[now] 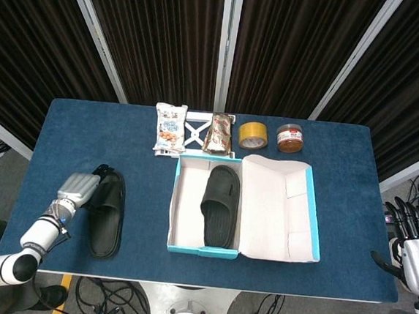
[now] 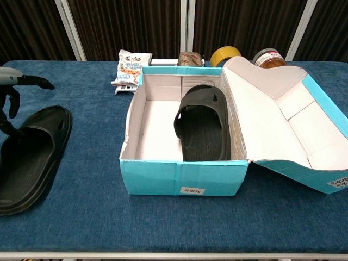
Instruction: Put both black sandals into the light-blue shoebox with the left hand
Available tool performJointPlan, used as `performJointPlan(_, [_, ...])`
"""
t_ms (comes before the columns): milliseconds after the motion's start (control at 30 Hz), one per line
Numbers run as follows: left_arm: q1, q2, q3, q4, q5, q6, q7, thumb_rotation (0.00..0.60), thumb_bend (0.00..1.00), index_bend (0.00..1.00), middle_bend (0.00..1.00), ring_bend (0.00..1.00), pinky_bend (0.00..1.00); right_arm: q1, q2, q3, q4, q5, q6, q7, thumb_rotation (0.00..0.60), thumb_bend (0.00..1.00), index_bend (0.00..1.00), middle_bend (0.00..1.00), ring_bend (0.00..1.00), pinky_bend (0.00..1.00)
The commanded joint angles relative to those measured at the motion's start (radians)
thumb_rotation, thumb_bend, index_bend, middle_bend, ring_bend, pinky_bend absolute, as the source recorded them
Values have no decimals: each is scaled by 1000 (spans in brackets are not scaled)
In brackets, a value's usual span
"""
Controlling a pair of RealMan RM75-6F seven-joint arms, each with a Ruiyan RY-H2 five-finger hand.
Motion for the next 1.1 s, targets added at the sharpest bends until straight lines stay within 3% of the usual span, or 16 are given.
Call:
performJointPlan(33, [-22, -15, 15, 32, -34, -20, 12, 600, 0, 58, 0, 514, 612, 1, -1, -1, 1, -2, 0, 2, 600, 31, 0, 0, 0, 0])
performJointPlan(167, [-52, -33, 26, 65, -94, -49, 24, 600, 0, 67, 0, 525, 617, 0, -5, -3, 5, 3, -3, 5, 600, 31, 0, 0, 0, 0])
performJointPlan(267, [-69, -46, 22, 90, -143, -87, -1, 600, 0, 132, 28, 562, 641, -2, -7, -4, 8, 8, -3, 7, 600, 31, 0, 0, 0, 0])
performJointPlan(433, [-101, -69, 37, 154, -181, -151, -22, 600, 0, 300, 237, 682, 733, -5, -8, -5, 10, 8, 2, 10, 600, 30, 0, 0, 0, 0])
performJointPlan(600, [-101, -82, 33, 169, -178, -92, -39, 600, 54, 494, 469, 800, 826, -10, -6, -5, 12, 11, 10, 12, 600, 31, 0, 0, 0, 0])
performJointPlan(800, [-36, -7, -38, 95, -43, -25, -185, 600, 59, 520, 498, 811, 838, -14, -5, -5, 8, 9, 18, 8, 600, 31, 0, 0, 0, 0])
performJointPlan(967, [57, 29, -162, 53, 153, 40, -475, 600, 59, 520, 498, 810, 837, -14, -2, -4, -2, 5, 22, -3, 600, 31, 0, 0, 0, 0])
performJointPlan(1100, [99, 1, -249, 62, 321, 76, -742, 600, 60, 520, 498, 806, 835, -14, 0, -5, -13, -1, 24, -16, 600, 31, 0, 0, 0, 0])
